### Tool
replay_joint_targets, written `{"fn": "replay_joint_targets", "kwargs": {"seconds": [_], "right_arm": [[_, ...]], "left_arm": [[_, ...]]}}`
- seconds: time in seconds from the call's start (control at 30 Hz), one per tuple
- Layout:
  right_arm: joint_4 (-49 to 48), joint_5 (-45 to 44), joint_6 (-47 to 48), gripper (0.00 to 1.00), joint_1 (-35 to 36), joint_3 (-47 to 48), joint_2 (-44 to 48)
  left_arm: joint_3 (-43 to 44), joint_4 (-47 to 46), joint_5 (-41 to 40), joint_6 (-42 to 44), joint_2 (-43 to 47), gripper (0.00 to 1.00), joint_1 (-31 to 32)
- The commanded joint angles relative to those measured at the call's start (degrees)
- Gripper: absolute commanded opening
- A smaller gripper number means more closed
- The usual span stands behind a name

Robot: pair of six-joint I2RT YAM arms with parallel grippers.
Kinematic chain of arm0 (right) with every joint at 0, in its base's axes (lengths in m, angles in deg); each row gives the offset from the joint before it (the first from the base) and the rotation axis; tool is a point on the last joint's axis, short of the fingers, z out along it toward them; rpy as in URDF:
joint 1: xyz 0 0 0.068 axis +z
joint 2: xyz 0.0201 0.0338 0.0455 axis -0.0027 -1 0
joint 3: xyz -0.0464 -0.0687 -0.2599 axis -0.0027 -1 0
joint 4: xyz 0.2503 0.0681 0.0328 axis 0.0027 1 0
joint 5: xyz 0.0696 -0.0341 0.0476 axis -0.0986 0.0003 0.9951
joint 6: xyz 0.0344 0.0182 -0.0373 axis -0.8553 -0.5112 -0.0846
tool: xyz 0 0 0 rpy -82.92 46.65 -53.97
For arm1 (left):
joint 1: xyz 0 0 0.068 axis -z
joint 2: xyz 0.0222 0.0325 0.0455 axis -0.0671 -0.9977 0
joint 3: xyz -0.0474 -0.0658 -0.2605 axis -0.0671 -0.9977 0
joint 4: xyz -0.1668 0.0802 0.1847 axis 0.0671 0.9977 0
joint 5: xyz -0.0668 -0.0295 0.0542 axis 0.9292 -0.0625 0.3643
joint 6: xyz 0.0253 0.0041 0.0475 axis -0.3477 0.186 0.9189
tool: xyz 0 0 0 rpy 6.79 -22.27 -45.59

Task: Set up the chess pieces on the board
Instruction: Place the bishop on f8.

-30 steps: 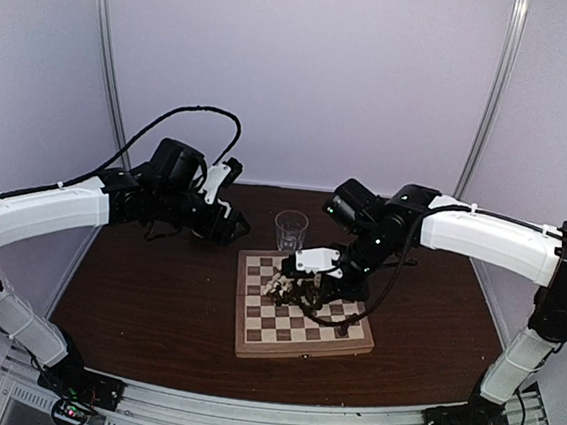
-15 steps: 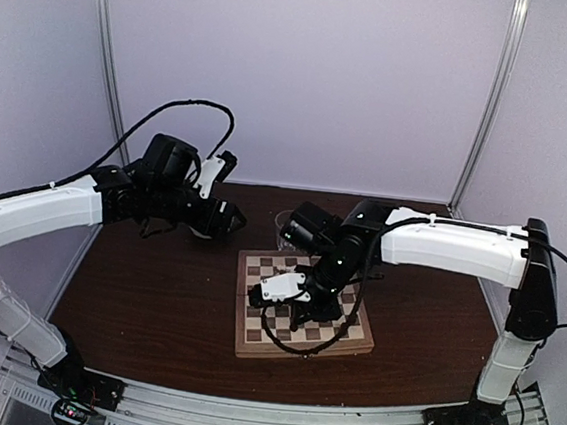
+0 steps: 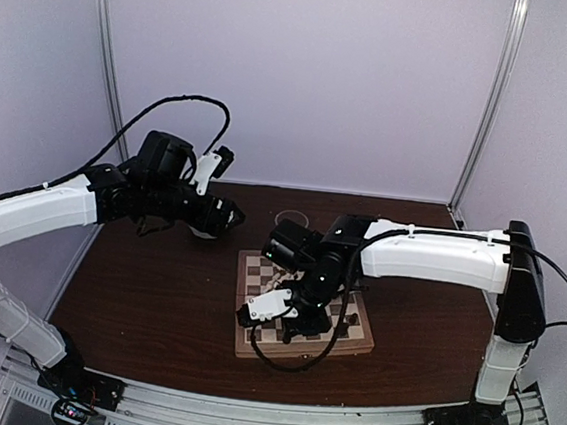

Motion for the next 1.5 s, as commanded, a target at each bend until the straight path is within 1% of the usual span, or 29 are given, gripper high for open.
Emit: {"fn": "replay_joint_targets", "kwargs": {"seconds": [0.0, 0.17, 0.6, 0.73, 0.9, 1.1, 1.13, 1.23, 1.27, 1.33, 1.47], "right_arm": [[-0.1, -2.4, -0.5, 0.05, 0.4, 3.3, -2.0], [-0.1, -4.1, -1.2, 0.05, 0.5, 5.3, -4.2], [1.2, -2.7, -2.7, 0.06, 0.4, 10.6, -8.6], [2.2, -3.6, -2.3, 0.06, 0.5, 9.3, -7.8], [1.0, -5.6, -1.9, 0.06, 0.4, 5.5, -5.7], [-0.4, -5.9, -2.5, 0.07, 0.4, 3.5, -5.9], [-0.4, -6.0, -2.6, 0.09, 0.4, 3.7, -6.1], [0.1, -6.4, -2.8, 0.27, 0.3, 4.3, -5.7], [0.5, -6.5, -2.9, 0.32, 0.2, 4.3, -5.1], [2.0, -6.1, -3.6, 0.37, -0.4, 5.1, -2.6], [7.0, 0.7, -4.3, 0.42, -3.7, 5.9, 4.8]], "left_arm": [[0.6, -1.7, -0.1, 0.2, 1.6, 0.82, -0.4], [0.6, -1.8, 0.0, 0.2, 1.9, 0.82, -0.4], [0.6, -1.8, -0.1, 0.3, 2.5, 0.82, -0.4], [0.6, -1.7, -0.1, 0.3, 2.5, 0.82, -0.4], [0.6, -1.7, 0.3, 0.2, 2.5, 0.82, -0.4], [0.6, -1.7, 0.5, 0.1, 2.3, 0.82, -0.4], [0.6, -1.7, 0.5, 0.1, 2.3, 0.82, -0.4], [0.6, -1.7, 0.5, 0.0, 2.2, 0.82, -0.4], [0.6, -1.7, 0.5, 0.1, 2.2, 0.82, -0.4], [0.6, -1.7, 0.5, 0.1, 2.2, 0.82, -0.4], [0.6, -1.6, 0.5, 0.4, 1.6, 0.82, -0.4]]}}
